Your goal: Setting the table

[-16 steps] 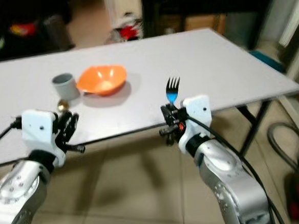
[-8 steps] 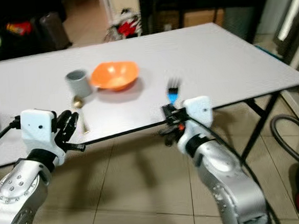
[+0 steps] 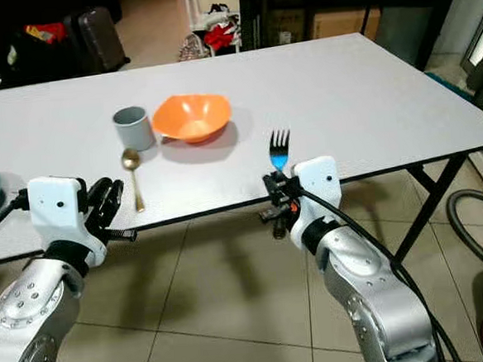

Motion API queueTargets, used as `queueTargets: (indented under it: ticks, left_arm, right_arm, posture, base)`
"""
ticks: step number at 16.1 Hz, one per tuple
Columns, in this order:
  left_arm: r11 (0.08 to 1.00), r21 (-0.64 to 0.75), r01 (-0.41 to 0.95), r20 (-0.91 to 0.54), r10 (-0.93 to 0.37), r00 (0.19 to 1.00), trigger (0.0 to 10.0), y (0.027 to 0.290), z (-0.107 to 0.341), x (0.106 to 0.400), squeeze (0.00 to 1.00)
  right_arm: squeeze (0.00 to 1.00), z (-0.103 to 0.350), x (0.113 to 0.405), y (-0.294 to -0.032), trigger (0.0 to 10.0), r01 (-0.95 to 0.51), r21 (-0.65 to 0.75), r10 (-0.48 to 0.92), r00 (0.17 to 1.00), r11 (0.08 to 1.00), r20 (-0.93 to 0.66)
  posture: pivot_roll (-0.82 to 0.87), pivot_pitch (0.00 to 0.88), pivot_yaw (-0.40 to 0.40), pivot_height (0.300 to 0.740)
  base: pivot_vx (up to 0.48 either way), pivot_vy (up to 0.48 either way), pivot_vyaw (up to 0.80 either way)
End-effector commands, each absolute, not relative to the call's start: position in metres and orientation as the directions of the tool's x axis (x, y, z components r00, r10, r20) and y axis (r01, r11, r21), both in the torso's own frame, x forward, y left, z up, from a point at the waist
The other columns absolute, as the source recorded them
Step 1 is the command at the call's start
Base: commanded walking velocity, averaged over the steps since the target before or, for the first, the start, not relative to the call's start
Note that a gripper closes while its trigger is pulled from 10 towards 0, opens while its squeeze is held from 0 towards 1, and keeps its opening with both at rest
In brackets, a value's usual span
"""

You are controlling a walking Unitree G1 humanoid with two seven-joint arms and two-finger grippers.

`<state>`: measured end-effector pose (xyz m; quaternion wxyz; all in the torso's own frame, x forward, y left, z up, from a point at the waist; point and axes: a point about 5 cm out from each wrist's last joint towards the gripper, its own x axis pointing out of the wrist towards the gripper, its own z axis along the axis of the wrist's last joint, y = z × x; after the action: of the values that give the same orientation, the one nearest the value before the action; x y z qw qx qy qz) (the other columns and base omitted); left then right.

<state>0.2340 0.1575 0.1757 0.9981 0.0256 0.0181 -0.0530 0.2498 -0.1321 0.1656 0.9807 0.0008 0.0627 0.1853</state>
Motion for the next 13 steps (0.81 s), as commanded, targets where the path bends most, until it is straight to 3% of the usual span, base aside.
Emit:
queueTargets:
  ticks: [1,5,13]
  left_arm:
    - [0.994,0.055,0.094,-0.034,-0.093,0.995,10.0,0.161,0.176,0.235,0.0]
    - [0.994,0.046,0.103,-0.031,-0.102,0.994,10.0,0.157,0.173,0.234,0.0]
    - [0.99,-0.004,0.144,-0.02,-0.144,0.989,10.0,0.151,0.168,0.23,0.0]
  right_arm:
    - [0.0,0.17,0.253,-0.134,10.0,-0.35,0.012,0.349,0.93,0.937,-0.119]
    - [0.0,0.169,0.253,-0.141,10.0,-0.324,-0.012,0.32,0.939,0.946,-0.127]
    - [0.0,0.162,0.247,-0.146,10.0,-0.377,0.005,0.369,0.903,0.926,-0.22]
  posture:
    - [-0.04,0.0,0.047,0.74]
    - [-0.06,0.0,0.036,0.74]
    - [-0.08,0.0,0.013,0.74]
  base:
    - [0.364,0.0,0.46]
    - [0.365,0.0,0.77]
    - [0.308,0.0,0.0]
